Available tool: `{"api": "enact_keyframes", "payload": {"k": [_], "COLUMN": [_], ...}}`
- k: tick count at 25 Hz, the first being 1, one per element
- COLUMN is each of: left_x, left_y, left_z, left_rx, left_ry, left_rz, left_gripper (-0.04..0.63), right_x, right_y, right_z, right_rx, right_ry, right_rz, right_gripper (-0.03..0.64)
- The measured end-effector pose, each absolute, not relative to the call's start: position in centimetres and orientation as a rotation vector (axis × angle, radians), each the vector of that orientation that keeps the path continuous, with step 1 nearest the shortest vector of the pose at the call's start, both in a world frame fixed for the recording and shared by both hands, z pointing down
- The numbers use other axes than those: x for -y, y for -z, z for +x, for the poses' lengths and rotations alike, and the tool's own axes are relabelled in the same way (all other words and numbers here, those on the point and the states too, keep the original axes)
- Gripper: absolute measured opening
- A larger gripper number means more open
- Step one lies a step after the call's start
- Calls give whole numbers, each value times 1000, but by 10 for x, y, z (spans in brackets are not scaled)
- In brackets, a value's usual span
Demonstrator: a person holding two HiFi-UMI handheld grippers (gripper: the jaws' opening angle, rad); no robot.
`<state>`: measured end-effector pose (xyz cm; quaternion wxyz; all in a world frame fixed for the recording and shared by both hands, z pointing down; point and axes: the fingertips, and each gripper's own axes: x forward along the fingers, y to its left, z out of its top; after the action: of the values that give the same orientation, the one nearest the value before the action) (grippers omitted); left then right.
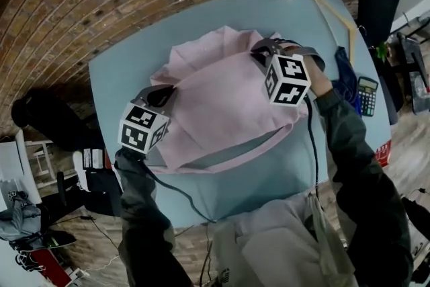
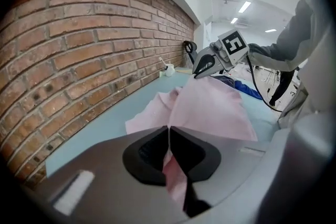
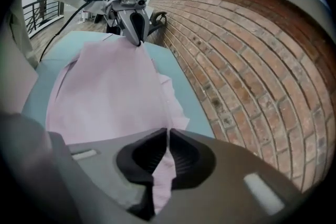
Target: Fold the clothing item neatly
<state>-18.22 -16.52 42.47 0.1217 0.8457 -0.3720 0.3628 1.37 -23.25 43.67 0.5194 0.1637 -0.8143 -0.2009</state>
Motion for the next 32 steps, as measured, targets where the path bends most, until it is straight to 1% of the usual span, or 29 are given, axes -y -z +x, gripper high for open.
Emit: {"api": "enact_keyframes", "payload": {"k": [4,7,9,10,11,12,15,18,19,20,21,22,23,24,27,32], "left_x": [199,225,244,251,253,251,224,178,161,143,124,105,86,68,18,-40], "left_y": [-441,-445,-443,-443,-443,-444,-439,-415,-405,-398,-395,-396,-401,-408,-430,-461], "left_z": [-197,-211,-227,-236,-243,-247,-249,-245,-242,-238,-230,-220,-209,-198,-163,-109], "left_rx": [1110,1230,1414,1504,1556,1563,1534,1628,1669,1694,1698,1690,1683,1678,1670,1630], "left_ry": [-1086,-1083,-1062,-1045,-1020,-990,-881,-734,-661,-590,-542,-528,-546,-578,-606,-501], "left_rz": [2458,2450,2419,2394,2371,2355,2351,2355,2343,2328,2316,2306,2296,2283,2230,2113], "left_gripper": [18,20,38,82,181,213,211,113,46,8,8,8,8,8,8,8], "right_x": [263,290,310,317,321,321,301,253,234,214,195,176,159,143,97,22], "right_y": [-453,-456,-453,-452,-452,-452,-442,-428,-425,-423,-419,-413,-406,-402,-416,-468], "right_z": [0,-11,-11,-8,-2,4,23,41,48,55,61,68,75,81,94,97], "right_rx": [1955,1978,1973,1968,1972,1986,2064,2176,2206,2237,2271,2304,2333,2350,2324,2283], "right_ry": [470,512,556,561,550,528,462,391,345,289,234,191,165,150,71,-207], "right_rz": [399,496,616,671,714,746,796,824,834,849,875,916,967,1015,1053,945], "right_gripper": [18,21,50,93,139,216,224,224,221,201,191,138,44,2,2,2]}}
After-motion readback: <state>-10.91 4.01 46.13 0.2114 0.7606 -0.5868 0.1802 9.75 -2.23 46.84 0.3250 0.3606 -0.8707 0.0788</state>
